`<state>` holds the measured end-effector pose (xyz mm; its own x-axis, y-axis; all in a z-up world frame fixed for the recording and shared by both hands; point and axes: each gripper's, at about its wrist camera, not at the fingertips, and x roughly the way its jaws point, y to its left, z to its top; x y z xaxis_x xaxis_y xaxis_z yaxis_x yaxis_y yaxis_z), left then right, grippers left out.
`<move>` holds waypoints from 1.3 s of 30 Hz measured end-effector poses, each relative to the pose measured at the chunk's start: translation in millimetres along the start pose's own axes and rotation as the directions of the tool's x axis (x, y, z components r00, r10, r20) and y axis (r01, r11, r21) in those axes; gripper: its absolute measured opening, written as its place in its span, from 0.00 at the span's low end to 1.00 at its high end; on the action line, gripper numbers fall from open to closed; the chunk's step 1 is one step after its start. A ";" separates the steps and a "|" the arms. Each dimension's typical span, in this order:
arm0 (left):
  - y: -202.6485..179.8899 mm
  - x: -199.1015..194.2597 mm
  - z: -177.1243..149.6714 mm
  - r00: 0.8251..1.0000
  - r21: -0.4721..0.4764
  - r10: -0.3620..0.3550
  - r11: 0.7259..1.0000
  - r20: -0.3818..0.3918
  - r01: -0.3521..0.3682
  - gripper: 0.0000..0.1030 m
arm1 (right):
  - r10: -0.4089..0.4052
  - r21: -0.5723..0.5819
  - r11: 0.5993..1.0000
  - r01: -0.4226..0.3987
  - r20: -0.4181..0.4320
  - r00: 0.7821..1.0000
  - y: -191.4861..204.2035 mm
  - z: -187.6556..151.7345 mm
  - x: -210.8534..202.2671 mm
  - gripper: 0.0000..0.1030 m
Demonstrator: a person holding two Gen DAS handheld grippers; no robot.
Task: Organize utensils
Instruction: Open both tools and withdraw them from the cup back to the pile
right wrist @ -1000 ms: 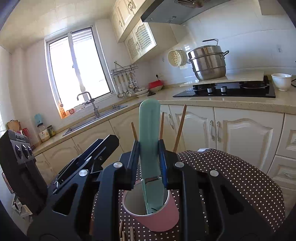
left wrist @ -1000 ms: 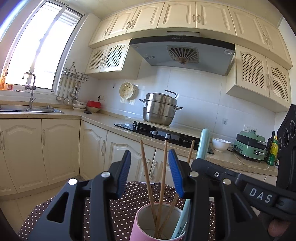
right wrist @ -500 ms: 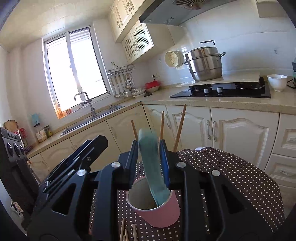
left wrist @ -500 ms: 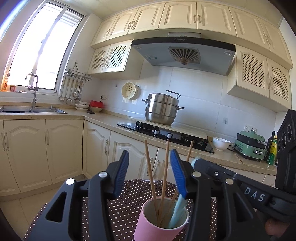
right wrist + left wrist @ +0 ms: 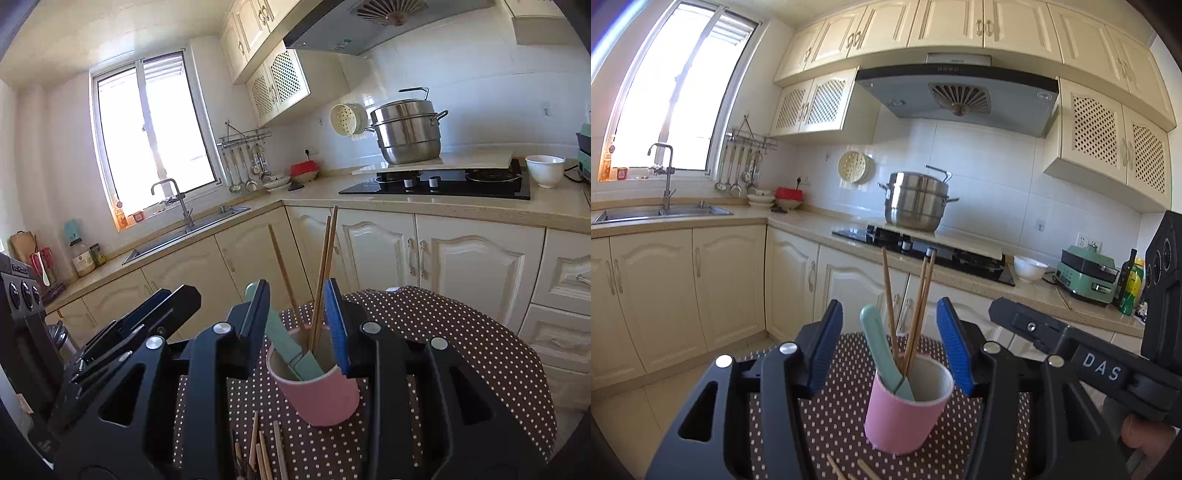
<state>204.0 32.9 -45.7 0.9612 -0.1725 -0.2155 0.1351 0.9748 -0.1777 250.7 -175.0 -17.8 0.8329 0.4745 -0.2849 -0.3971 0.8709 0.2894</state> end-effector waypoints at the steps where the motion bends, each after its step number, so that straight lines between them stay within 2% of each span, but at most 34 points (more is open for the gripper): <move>1: 0.0 -2.4 -2.5 1.000 -0.003 0.003 1.000 -0.016 -0.003 0.51 | -0.002 -0.002 1.000 0.002 -0.010 1.000 0.5 -2.9 -3.0 0.31; 4: 1.5 -10.2 -11.2 0.996 -0.005 0.000 1.000 -0.084 -0.001 0.52 | -0.010 -0.013 1.000 0.009 -0.030 1.000 1.6 -11.5 -11.6 0.31; 7: 4.2 -14.5 -22.2 0.982 0.002 0.023 1.000 -0.187 -0.023 0.52 | -0.018 -0.030 0.999 0.016 -0.068 0.998 2.5 -23.1 -17.9 0.31; 9: 10.1 -18.1 -31.8 0.965 -0.010 0.039 0.999 -0.259 -0.043 0.52 | -0.023 -0.043 0.999 0.018 -0.108 0.994 1.5 -33.6 -20.6 0.32; 10: 13.6 -17.8 -38.7 0.947 -0.012 0.050 0.998 -0.318 -0.056 0.53 | -0.024 -0.047 0.999 0.019 -0.121 0.992 0.3 -37.9 -21.5 0.33; 12: 22.1 -18.7 -52.3 0.914 -0.020 0.090 0.994 -0.397 -0.106 0.53 | -0.031 -0.053 0.998 0.023 -0.155 0.987 -2.1 -48.3 -23.0 0.42; 16: 37.2 -19.8 -85.6 0.828 -0.048 0.105 0.986 -0.551 -0.157 0.53 | -0.041 -0.073 0.997 0.025 -0.227 0.973 -3.0 -69.5 -23.0 0.42; 21: 42.0 -19.4 -122.5 0.727 -0.011 0.129 0.983 -0.675 -0.185 0.53 | -0.047 -0.089 0.996 0.020 -0.322 0.946 -4.9 -96.2 -17.6 0.42; 24: 41.0 -19.0 -139.3 0.693 -0.006 0.137 0.980 -0.707 -0.200 0.53 | -0.045 -0.094 0.995 0.012 -0.353 0.934 -2.4 -107.6 -16.7 0.42; 27: 37.4 -18.6 -143.1 0.695 0.005 0.144 0.980 -0.705 -0.199 0.53 | -0.042 -0.094 0.996 0.007 -0.374 0.927 -1.1 -117.1 -17.0 0.43; 33: 26.8 -10.2 -144.5 0.686 0.068 0.199 0.975 -0.699 -0.213 0.54 | -0.045 -0.101 0.995 0.004 -0.405 0.913 -2.6 -124.8 -15.8 0.46; 39: 19.5 2.8 -139.3 0.669 0.103 0.229 0.969 -0.707 -0.224 0.58 | -0.044 -0.097 0.995 0.004 -0.420 0.906 -3.8 -126.4 -12.5 0.47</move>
<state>175.8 31.6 -183.5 0.5035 0.0080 -0.8639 -0.0593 0.9979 -0.0252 193.0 -168.1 -130.8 0.6104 0.4452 -0.6552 -0.4294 0.8810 0.1986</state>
